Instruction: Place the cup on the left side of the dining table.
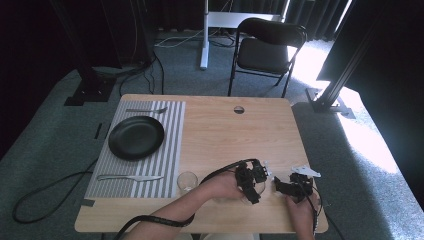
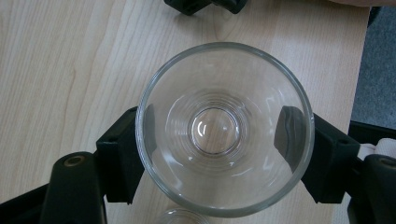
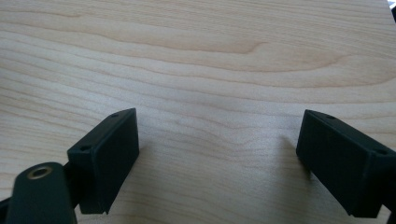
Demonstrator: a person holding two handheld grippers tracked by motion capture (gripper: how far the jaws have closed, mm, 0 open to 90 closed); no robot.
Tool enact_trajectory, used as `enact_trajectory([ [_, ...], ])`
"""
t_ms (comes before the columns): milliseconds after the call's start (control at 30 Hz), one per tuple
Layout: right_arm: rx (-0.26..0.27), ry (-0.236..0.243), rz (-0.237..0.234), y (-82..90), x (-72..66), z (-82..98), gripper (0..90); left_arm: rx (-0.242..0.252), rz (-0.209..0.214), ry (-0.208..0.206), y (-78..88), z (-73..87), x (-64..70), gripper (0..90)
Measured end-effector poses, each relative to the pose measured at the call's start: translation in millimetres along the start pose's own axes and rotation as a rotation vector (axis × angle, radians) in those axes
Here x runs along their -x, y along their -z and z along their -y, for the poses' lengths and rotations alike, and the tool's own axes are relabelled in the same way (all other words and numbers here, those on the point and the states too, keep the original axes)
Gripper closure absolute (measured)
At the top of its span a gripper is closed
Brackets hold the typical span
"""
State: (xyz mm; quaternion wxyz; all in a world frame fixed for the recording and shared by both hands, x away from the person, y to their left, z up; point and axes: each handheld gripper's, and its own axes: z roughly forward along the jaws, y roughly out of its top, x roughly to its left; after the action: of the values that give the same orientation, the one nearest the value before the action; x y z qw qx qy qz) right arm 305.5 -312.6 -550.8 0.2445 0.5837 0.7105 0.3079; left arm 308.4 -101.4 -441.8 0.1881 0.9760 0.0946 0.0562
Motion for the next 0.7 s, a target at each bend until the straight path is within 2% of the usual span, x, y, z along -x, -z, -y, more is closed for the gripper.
enact_trajectory([
  [100, 0.0, 0.0, 0.0, 0.0, 0.0, 0.0, 12.5, -0.01, 0.011, 0.024, 0.0, -1.2, -0.9, 28.0],
  [433, 0.0, 0.0, 0.0, 0.0, 0.0, 0.0, 12.5, -0.016, 0.014, 0.037, 0.8, -1.4, -2.1, 28.5],
  [700, -0.001, 0.0, 0.0, 0.1, 0.0, 0.0, 12.6, -0.001, -0.018, 0.058, 1.3, -0.4, -6.3, 28.6],
])
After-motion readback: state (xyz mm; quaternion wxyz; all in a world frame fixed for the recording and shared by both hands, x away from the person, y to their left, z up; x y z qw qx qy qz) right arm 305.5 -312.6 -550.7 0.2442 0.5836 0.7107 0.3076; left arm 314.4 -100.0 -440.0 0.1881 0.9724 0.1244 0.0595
